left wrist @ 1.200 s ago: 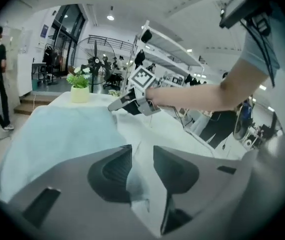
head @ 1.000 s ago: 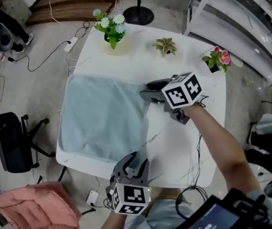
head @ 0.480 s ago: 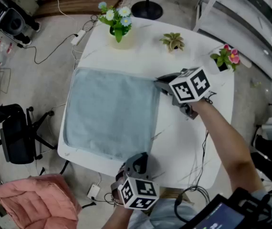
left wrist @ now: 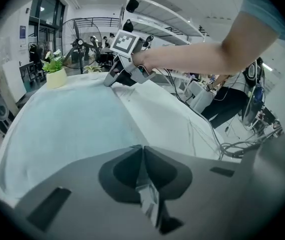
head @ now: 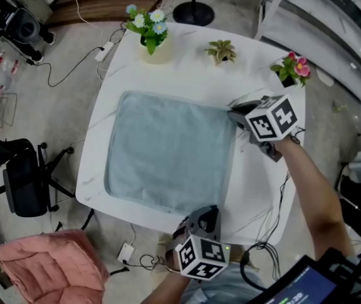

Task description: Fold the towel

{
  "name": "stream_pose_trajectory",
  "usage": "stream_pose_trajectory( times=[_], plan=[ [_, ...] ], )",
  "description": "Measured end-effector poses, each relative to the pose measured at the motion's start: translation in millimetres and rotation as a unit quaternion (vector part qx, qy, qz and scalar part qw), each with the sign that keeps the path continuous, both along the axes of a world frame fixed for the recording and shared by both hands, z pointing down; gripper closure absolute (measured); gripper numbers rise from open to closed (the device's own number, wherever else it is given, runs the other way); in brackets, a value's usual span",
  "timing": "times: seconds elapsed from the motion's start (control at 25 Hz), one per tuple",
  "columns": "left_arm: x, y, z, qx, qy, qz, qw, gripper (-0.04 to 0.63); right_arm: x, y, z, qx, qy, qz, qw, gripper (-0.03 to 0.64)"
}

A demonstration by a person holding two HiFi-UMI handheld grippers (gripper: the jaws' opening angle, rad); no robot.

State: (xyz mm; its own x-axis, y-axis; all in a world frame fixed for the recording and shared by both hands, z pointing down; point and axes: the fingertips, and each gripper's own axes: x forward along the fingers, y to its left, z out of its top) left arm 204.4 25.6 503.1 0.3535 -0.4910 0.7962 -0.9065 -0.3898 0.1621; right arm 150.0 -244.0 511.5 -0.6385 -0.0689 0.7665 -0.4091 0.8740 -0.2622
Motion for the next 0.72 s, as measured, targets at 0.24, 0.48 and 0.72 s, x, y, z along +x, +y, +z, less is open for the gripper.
stream_pose_trajectory(
  times=[0.24,0.48,0.72],
  plan=[
    [36,5,-5,0.009,0.01,0.035,0.9993,0.577,48,3,-1,0.002,0.016,0.022,1.0,0.572],
    [52,8,-7,0.013,0.014,0.05,0.9986,0.577,72,3,2,0.011,0.03,0.033,0.999,0.572],
    [65,15,-2,-0.012,0.028,0.073,0.9969,0.474,74,7,11,0.02,0.028,0.029,0.999,0.506]
  ],
)
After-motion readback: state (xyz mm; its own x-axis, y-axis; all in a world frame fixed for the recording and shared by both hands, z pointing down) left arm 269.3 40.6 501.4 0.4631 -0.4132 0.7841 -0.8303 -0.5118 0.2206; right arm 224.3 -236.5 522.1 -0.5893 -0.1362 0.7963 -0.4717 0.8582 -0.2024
